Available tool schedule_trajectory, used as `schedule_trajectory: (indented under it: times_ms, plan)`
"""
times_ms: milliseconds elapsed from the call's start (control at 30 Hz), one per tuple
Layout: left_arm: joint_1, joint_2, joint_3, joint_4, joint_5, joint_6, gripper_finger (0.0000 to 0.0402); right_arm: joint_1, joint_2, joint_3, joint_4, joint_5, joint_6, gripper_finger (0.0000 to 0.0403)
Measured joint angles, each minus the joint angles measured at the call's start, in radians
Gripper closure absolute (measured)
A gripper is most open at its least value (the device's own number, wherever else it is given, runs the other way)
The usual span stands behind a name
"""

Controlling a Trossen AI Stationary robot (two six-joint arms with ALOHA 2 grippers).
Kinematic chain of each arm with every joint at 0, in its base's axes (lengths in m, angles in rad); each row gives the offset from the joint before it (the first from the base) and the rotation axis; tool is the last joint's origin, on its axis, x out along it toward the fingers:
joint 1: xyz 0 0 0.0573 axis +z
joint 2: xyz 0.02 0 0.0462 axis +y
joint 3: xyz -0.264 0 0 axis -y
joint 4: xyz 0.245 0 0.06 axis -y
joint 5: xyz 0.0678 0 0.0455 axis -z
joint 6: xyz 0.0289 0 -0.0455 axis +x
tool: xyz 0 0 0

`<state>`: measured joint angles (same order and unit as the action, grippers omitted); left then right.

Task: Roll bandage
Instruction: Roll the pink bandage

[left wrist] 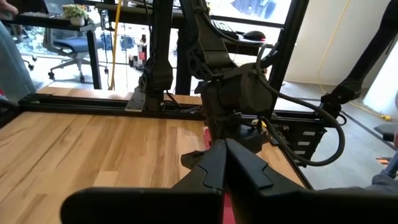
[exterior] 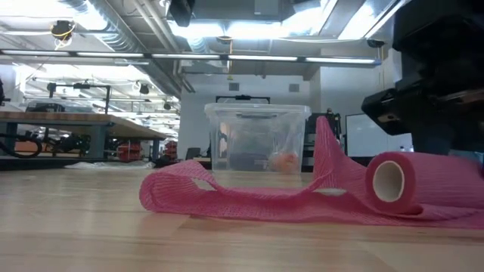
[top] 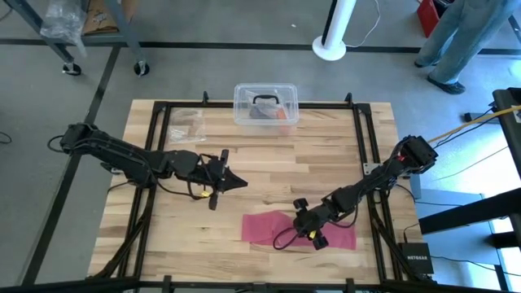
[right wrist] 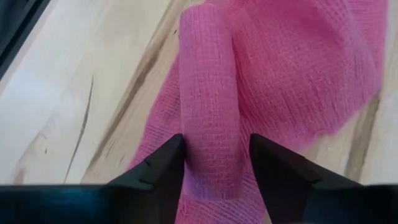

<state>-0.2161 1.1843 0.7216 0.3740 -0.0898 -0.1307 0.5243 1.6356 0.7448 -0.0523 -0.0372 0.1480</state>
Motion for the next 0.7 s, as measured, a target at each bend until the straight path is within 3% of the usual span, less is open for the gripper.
schedule_trajectory:
  times_ms: [333,567,700]
  plan:
    - [0.000,0.000,0.000,0.000,0.000,0.033,0.0401,0.000,-0.061,0.007,-0.050,0.014,-0.024,0.0327]
    - [0.000,0.000,0.000,0.002,0.000,0.033,0.0401,-0.001,-0.124,0.154,-0.309,0.103,-0.048,0.0335]
    - [0.000,0.000,0.000,0.002,0.000,0.033,0.0401,-0.002,-0.127,0.222,-0.373,0.160,-0.098,0.0332]
